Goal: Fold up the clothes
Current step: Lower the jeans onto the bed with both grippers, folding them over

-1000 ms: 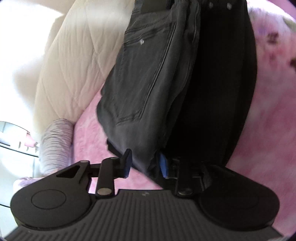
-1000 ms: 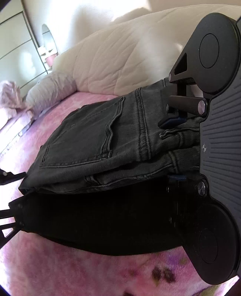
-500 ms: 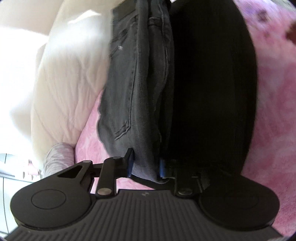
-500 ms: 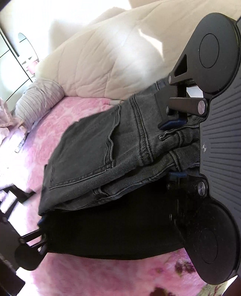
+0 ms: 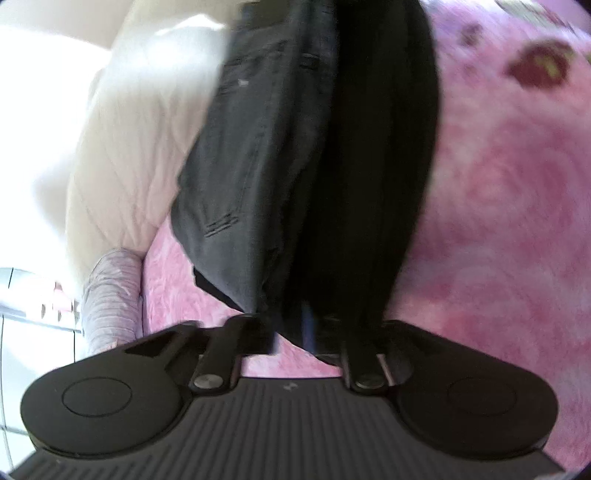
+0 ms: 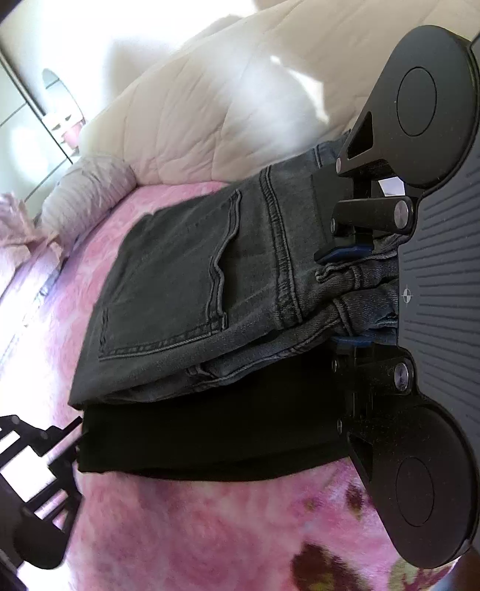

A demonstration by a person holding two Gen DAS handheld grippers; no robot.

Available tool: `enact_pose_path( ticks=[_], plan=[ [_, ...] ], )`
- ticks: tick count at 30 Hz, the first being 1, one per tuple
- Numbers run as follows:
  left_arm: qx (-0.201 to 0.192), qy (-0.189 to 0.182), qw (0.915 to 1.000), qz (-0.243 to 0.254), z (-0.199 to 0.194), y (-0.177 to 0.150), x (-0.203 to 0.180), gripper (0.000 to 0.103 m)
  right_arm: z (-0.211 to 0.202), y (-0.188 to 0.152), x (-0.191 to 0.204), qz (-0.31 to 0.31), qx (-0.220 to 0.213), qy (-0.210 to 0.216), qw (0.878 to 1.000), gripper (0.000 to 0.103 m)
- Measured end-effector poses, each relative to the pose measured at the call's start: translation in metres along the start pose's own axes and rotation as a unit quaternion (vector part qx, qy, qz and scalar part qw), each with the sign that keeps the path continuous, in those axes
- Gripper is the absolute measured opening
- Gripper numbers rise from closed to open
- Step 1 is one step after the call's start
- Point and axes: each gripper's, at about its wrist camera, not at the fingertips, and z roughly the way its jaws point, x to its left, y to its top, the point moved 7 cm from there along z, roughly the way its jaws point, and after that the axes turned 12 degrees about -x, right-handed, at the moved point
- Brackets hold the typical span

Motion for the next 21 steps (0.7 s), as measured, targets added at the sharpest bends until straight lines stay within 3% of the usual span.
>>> enact_pose_path(
  ticks=[4,8,9,13,14,15,18,21],
  plan=[
    [-0.023,0.006,0.9991,0.034,0.007,0.019,0.005,0.038,0.016,-0.004,-0.014,-0.008,-0.003,0.004,1.000,0.037],
    [-0.048,0.019,0.9954,0.080,0.019,0.029,0.001,0.048,0.026,-0.008,-0.021,-0.003,-0.004,0.006,1.000,0.037],
    [-0.054,0.020,0.9942,0.091,0.023,0.031,-0.002,0.055,0.024,-0.010,-0.020,-0.001,-0.004,0.005,1.000,0.037],
    [-0.061,0.017,0.9910,0.118,0.039,0.035,-0.009,0.059,0.031,-0.005,-0.026,0.003,-0.006,0.005,1.000,0.037],
    [-0.062,0.018,0.9904,0.123,0.043,0.036,-0.010,0.055,0.033,-0.004,-0.028,0.001,-0.006,0.006,1.000,0.037],
    [-0.059,0.021,0.9904,0.123,0.046,0.037,-0.008,0.034,0.034,-0.004,-0.028,-0.001,-0.006,0.008,1.000,0.037],
    [-0.048,0.016,0.9933,0.104,0.041,0.040,-0.003,0.021,0.035,-0.003,-0.031,-0.007,-0.007,0.013,1.000,0.037],
    [-0.045,0.014,0.9942,0.097,0.031,0.042,-0.011,0.018,0.026,0.007,-0.046,-0.003,-0.019,-0.004,1.000,0.036]
  ],
)
